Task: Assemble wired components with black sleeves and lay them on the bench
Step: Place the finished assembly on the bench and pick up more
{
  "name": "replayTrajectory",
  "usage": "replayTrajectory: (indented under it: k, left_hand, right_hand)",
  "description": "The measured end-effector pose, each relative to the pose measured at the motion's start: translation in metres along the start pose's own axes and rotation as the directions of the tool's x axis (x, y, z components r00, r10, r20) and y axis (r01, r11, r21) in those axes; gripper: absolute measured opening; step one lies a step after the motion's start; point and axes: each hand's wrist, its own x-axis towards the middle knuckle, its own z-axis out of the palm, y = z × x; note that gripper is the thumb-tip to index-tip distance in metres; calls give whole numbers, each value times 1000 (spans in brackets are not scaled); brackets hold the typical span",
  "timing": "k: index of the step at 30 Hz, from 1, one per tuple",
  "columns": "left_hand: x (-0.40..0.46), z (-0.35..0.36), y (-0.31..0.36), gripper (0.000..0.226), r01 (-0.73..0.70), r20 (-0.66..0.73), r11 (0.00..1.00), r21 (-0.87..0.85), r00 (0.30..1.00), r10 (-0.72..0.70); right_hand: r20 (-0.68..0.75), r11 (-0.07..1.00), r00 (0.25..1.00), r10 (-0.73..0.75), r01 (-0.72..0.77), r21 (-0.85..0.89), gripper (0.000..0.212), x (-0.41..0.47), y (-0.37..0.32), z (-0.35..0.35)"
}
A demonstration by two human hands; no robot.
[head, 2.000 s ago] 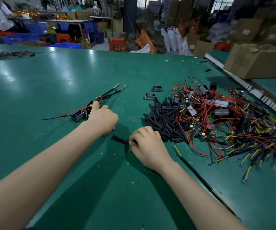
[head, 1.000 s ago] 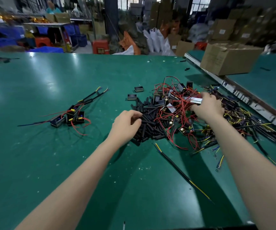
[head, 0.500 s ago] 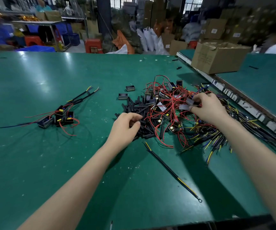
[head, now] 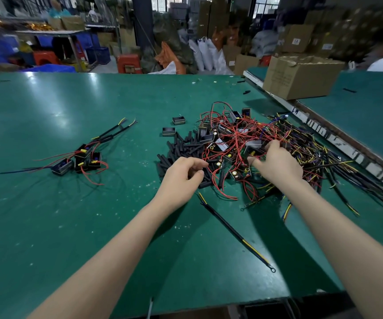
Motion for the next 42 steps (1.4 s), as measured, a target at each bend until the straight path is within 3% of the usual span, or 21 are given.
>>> replayTrajectory:
  k: [7,13,16,19,21,23,27,30,31,34,36,38,42]
  left_hand:
    - [-4,-3,1,23,8,33,999,-39,999,-7]
    - [-4,-5,-2,28,36,12,994,-102,999,-35]
    - [-2,-6,-3,24,71,0,977,-200,997,-72]
    - [-2,-6,-2,23,82,-8,960,-268,996,-88]
    - [-4,-6,0,21,78,-23,946,-316,996,-90]
    - [-5,-5,5,16,90,-4,900,-427,995,-101]
    - [0,-1,15,20,184,159,739,-648,982,-104]
    - [0,-3,13,18,123,107,776,-618,992,-71]
    - [-1,-5,9,20,143,97,762,-631,990,-105]
    - [-3,-16,0,24,286,145,639,-714,954,-264]
    - [-5,-22,-4,28,349,177,586,-731,927,-331]
    - [-5,-25,-8,32,371,191,552,-747,915,-356]
    - [-7,-25,-14,44,372,189,513,-773,908,-374]
  right_hand:
    - [-55,987,991,-125,119,-104,34,4,-3,8]
    - [-261,946,962,-84,160,283,31,6,0,-21]
    - [-243,782,965,-102,228,580,33,0,-1,-43]
    - [-285,696,952,-115,282,661,24,-8,-8,-63]
    - [-228,661,957,-178,289,693,19,-15,-18,-72]
    - [-53,662,948,-314,259,704,16,-24,-31,-75]
    - [182,719,807,-562,368,590,14,-47,-63,-51]
    - [238,653,716,-656,380,655,13,-56,-75,-31]
    - [228,624,726,-649,336,705,13,-54,-75,-29]
    - [204,592,873,-443,114,798,17,-40,-66,-23]
    - [178,718,936,-304,102,688,20,-29,-55,-17]
    - [145,869,950,-278,185,458,21,-25,-47,-8]
    - [201,911,911,-360,297,286,22,-36,-52,10]
